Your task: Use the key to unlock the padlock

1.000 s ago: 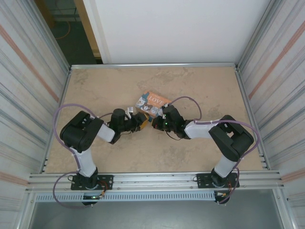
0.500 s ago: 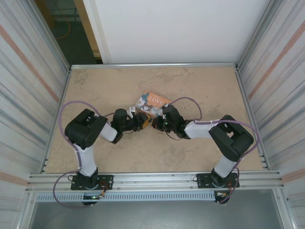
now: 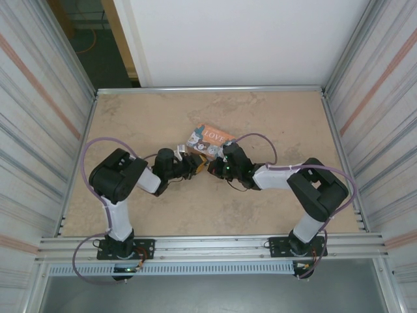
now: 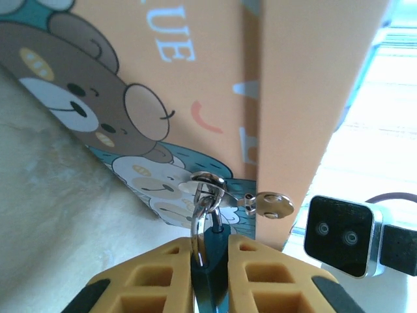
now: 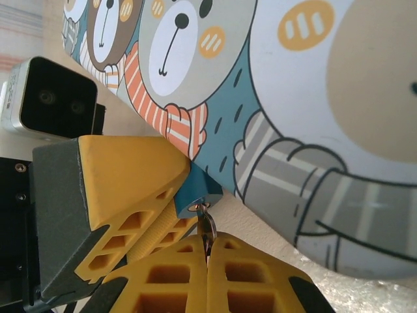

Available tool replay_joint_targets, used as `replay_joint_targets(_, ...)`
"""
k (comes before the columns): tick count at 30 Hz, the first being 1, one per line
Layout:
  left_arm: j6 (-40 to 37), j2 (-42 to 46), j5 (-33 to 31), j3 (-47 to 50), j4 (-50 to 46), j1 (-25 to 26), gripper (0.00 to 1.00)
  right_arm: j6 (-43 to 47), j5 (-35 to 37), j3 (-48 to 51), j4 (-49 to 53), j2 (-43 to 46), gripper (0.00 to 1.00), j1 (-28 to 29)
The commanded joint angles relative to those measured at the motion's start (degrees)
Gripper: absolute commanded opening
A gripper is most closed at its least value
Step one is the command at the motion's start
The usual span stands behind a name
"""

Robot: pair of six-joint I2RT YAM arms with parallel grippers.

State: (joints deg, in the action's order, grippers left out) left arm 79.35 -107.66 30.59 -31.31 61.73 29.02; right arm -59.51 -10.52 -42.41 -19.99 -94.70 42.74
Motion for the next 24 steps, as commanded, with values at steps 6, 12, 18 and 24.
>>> replay_joint_targets(6,-3.80,5.43,-0.91,-1.64,-8.76,0.43,0.05,5.49,4.32,1.26,5.99,8.62,0.23,-0.22)
replay_joint_targets(12,-2.75,6.38,-0.44,-1.56,-9.12,0.43,0.02,12.28,8.19,1.72,11.93,14.31,0.31,-0.38)
replay_joint_targets(18,-2.73,9.22,-0.75,-1.85,-12.64,0.76,0.01,23.10,13.78,1.98,15.36,20.95,0.36,0.91)
replay_joint_targets(24,-3.26,12.22,-1.05,-2.09,-17.79,1.12,0.00,34.11,20.49,2.94,16.80,27.54,0.50,3.66)
